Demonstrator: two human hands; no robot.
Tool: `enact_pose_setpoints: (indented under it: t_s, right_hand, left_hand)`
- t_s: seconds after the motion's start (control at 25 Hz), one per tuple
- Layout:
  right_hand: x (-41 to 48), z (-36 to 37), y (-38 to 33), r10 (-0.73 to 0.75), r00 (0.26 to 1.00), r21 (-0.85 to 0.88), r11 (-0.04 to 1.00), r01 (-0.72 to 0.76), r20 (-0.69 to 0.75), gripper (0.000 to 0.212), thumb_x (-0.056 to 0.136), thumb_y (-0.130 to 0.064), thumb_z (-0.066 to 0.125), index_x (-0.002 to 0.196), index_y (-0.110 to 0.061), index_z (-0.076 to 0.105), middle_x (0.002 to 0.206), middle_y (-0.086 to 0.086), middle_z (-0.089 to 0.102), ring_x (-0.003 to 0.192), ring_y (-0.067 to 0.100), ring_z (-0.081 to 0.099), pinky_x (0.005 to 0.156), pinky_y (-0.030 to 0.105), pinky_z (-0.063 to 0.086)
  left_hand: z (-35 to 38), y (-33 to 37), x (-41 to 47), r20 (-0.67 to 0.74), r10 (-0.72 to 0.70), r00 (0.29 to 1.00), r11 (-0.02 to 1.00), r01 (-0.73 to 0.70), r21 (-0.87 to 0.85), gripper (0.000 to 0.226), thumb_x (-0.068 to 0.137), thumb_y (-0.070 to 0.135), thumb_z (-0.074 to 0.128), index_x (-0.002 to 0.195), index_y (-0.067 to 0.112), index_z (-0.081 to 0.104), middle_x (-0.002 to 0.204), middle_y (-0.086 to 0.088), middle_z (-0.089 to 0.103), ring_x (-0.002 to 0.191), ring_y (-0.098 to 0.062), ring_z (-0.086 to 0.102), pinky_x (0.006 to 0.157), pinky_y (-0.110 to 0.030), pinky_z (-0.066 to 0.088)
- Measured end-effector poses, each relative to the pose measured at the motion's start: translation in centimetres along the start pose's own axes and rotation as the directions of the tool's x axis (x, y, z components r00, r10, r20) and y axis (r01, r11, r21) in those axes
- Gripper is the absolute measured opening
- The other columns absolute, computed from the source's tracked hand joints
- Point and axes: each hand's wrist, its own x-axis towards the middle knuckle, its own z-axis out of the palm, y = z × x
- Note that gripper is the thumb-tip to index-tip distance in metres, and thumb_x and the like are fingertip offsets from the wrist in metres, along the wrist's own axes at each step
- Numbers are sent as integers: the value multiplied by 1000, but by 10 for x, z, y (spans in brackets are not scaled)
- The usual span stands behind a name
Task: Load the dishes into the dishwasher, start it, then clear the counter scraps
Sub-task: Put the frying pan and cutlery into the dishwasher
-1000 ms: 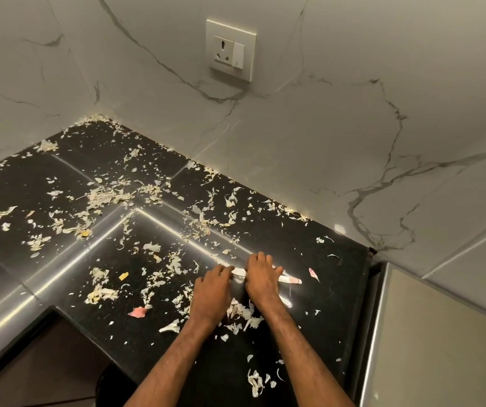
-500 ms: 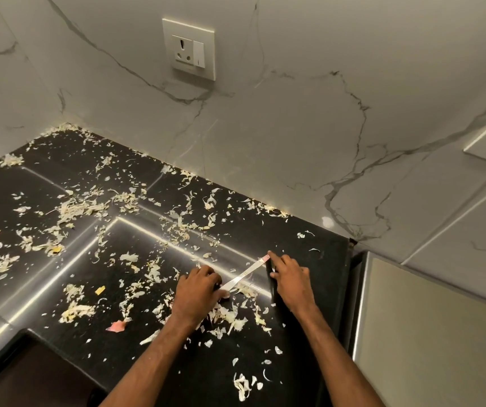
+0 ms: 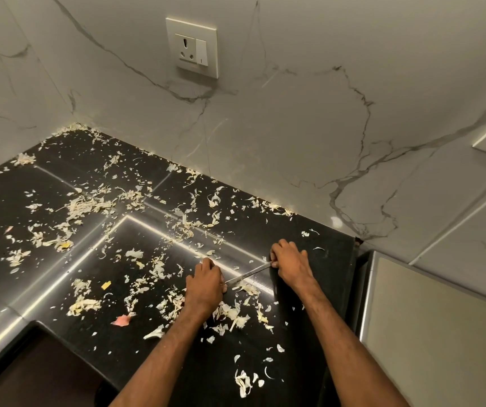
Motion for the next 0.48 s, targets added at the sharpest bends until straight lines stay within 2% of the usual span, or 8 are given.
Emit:
enact_pose_setpoints:
  t_s: [0.08, 0.16, 0.24, 0.32, 0.4, 0.48]
  right_hand:
    - [-7, -1, -1, -72, 997, -11, 997, 72, 9, 21, 91, -10, 56, 91, -30, 53, 98, -10, 51, 102, 15, 50, 82, 34, 30]
    - [-19, 5, -1, -113, 993, -39, 993, 112, -38, 21, 92, -13, 60, 102, -31, 57, 104, -11, 53, 104, 12, 50, 83, 32, 31]
    - [-35, 13, -2, -100, 986, -43, 995, 95, -135, 19, 93, -15, 61, 107, -29, 62, 106, -11, 53, 101, 9, 50, 83, 30, 34]
    - [-52, 21, -5, -15, 975, 48, 998, 26, -223, 12, 92, -18, 63, 99, -27, 66, 102, -12, 55, 96, 9, 54, 79, 29, 34]
    - [-71, 29, -7, 84, 958, 206, 978, -27, -274, 5, 89, -19, 67, 90, -25, 68, 96, -14, 56, 94, 8, 56, 78, 30, 38]
    - [-88, 32, -9, 140, 954, 317, 947, -51, -264, 2, 90, -21, 68, 90, -23, 68, 94, -15, 55, 94, 6, 55, 85, 34, 44]
  left_hand:
    - [-3, -2, -3, -7, 40, 999, 999, -40, 6, 21, 94, 28, 61, 112, 21, 53, 121, 3, 51, 108, -13, 52, 98, -41, 47]
    - [-6, -8, -7, -37, 48, 998, 999, -48, -19, 19, 94, 22, 60, 112, 23, 53, 115, 4, 58, 100, -12, 57, 93, -38, 50]
    - [-8, -17, -12, -99, 67, 993, 997, -70, -26, 21, 94, 22, 60, 114, 23, 56, 115, 4, 56, 101, -10, 52, 95, -33, 49]
    - [-11, -24, -17, -145, 67, 987, 993, -79, -85, 15, 95, 26, 61, 110, 22, 60, 111, 6, 54, 97, -6, 50, 91, -27, 48]
    - [-18, -27, -23, -143, 13, 990, 940, -61, -334, 7, 96, 27, 62, 102, 23, 61, 101, 11, 58, 89, -3, 56, 84, -24, 50]
    - [-26, -24, -27, -115, -48, 992, 747, -41, -663, 5, 94, 21, 65, 99, 21, 62, 95, 9, 66, 88, -10, 65, 78, -26, 55]
